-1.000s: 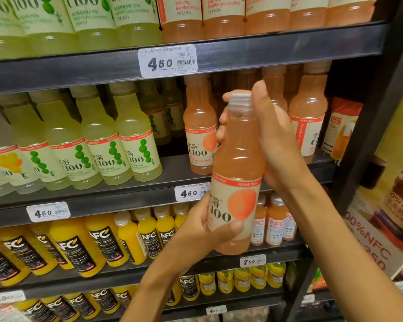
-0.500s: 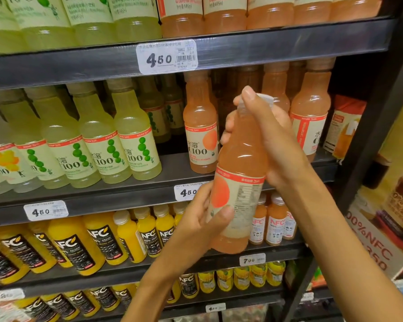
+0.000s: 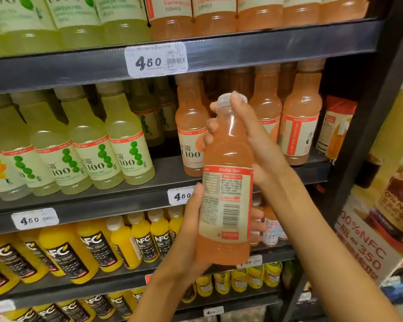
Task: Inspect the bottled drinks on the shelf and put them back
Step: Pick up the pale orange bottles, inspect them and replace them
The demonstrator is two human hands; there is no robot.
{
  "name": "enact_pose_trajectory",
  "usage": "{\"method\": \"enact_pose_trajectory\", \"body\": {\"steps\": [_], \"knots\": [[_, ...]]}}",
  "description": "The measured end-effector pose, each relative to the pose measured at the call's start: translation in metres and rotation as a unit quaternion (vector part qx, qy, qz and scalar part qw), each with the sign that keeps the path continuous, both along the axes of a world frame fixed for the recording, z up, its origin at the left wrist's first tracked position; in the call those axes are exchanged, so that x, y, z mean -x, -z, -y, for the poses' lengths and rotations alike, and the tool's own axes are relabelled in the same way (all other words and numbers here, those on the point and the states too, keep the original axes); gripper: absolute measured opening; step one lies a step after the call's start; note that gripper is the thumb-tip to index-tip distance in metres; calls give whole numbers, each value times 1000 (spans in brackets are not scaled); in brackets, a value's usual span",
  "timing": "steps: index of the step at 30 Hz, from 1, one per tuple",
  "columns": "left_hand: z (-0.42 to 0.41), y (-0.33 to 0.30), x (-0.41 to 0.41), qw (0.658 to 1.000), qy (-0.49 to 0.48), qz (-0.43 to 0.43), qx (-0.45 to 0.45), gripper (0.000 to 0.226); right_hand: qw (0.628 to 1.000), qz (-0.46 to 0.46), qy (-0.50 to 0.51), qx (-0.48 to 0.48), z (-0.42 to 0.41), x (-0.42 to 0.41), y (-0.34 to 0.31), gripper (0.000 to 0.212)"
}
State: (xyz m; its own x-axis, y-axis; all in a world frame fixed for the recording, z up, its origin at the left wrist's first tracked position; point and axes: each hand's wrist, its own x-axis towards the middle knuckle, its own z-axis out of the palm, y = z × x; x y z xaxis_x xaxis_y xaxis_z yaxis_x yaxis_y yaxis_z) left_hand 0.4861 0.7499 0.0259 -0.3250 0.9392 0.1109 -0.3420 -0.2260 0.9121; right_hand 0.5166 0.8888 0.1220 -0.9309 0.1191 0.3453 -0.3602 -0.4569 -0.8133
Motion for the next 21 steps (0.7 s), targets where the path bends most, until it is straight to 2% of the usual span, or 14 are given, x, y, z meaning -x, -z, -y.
{"method": "enact_pose_trajectory", "body": {"steps": [3, 5, 8, 10, 13, 15, 18, 21], "knots": [[5, 2, 11, 987, -114, -108, 43, 66, 990, 19, 119, -78, -6, -5, -5, 27], [3, 1, 10, 979, -146, -137, 49, 63, 978, 27, 177, -107, -5, -5, -8, 29], [-1, -3, 3, 987, -132, -90, 20, 71, 975, 31, 172, -134, -3, -7, -12, 32], [-1, -10, 0, 996, -83, 0, -13, 79, 981, 19, 130, -142, -3, -8, -15, 29], [-1, -17, -4, 992, 40, 113, -35, 77, 999, -14, 16, -48, 4, -6, -16, 23], [-4, -13, -5, 984, 77, 153, -40, 73, 999, -29, -27, 2, 8, -2, -14, 21], [-3, -6, 1, 992, 68, 104, -24, 76, 1000, -29, -4, -10, 6, 0, -12, 15], [3, -6, 13, 998, -20, 61, -16, 68, 998, -8, 54, -33, 0, -2, -12, 17]]}}
